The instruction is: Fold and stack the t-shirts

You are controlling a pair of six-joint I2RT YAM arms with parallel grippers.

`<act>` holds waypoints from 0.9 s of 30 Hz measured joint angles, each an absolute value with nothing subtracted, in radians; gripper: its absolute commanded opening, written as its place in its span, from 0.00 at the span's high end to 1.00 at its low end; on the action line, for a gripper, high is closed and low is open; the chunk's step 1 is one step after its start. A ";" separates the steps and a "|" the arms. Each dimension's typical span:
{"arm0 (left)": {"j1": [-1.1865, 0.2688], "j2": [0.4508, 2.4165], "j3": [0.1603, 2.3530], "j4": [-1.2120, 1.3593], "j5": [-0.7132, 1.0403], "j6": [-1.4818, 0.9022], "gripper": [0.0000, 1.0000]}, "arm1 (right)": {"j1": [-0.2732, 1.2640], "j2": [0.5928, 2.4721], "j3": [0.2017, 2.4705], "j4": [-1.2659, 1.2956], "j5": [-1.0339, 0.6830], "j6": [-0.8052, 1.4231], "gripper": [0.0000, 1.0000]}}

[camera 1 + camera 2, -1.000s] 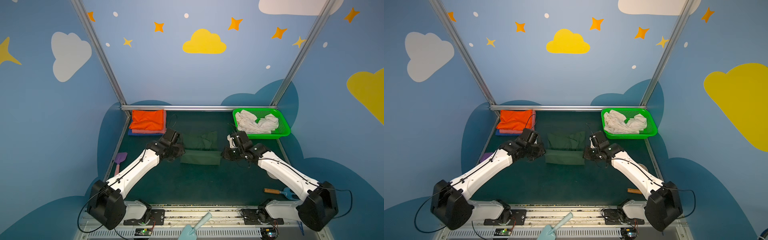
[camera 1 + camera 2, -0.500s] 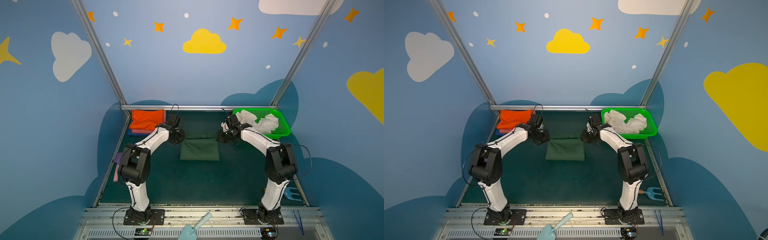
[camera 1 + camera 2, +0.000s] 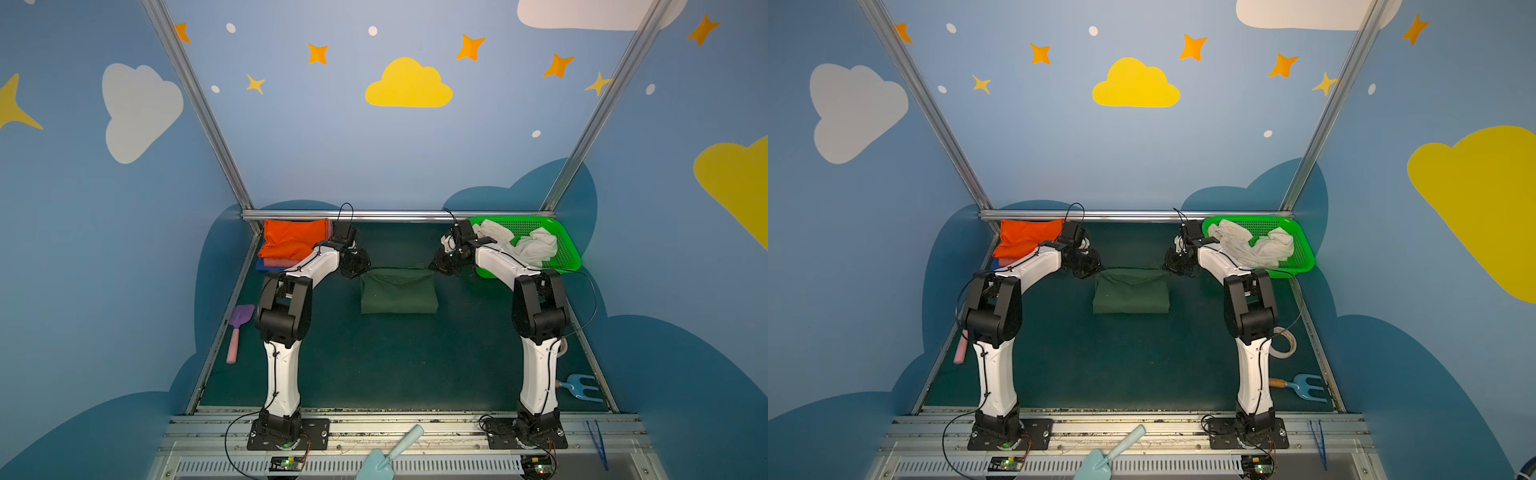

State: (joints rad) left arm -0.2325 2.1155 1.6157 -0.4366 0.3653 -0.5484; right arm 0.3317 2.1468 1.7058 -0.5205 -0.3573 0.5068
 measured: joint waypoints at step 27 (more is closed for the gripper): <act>-0.329 2.007 1.457 -0.231 0.418 -0.649 0.83 | 0.378 2.167 1.720 -0.517 -0.626 0.443 1.00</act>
